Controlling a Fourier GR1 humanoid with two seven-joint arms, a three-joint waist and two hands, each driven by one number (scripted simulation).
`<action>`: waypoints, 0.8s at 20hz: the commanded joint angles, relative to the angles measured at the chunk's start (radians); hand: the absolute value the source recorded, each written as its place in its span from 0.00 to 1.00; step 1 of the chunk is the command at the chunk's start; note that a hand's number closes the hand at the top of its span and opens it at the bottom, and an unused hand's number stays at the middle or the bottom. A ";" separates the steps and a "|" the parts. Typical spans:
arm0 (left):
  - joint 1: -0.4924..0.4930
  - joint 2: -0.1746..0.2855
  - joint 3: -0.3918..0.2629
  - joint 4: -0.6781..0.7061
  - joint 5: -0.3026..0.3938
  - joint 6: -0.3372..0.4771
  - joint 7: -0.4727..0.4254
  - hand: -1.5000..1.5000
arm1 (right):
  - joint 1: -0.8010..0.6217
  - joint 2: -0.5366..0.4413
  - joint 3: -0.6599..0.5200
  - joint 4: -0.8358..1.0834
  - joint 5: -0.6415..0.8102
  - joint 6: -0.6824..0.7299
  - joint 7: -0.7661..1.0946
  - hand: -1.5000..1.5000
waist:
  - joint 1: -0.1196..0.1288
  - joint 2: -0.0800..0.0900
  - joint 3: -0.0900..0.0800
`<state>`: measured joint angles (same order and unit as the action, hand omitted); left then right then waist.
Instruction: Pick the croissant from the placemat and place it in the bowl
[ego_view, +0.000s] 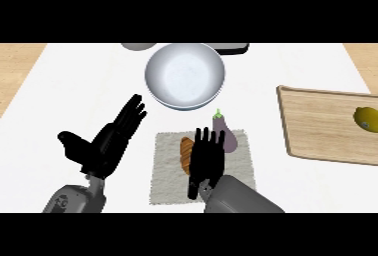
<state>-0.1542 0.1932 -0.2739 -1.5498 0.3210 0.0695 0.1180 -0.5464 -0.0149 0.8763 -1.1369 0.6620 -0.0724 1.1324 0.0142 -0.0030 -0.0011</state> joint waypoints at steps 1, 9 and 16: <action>0.027 0.004 0.015 -0.055 -0.002 -0.007 0.011 0.50 | -0.005 0.014 0.037 0.000 -0.012 -0.059 0.153 0.00 | 0.001 0.003 0.001; -0.052 -0.045 0.059 0.124 -0.034 -0.046 -0.044 0.50 | -0.101 0.014 0.036 0.182 -0.036 -0.147 -0.063 1.00 | -0.001 0.007 0.001; 0.074 -0.002 0.052 -0.033 -0.034 -0.086 0.000 0.50 | -0.093 0.015 0.087 0.176 -0.024 -0.144 -0.036 1.00 | 0.003 0.003 0.001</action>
<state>-0.1408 0.1751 -0.2178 -1.5348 0.2964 0.0035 0.1174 -0.6567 -0.0059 0.9467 -1.0104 0.6307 -0.1924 1.0423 0.0183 -0.0110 -0.0015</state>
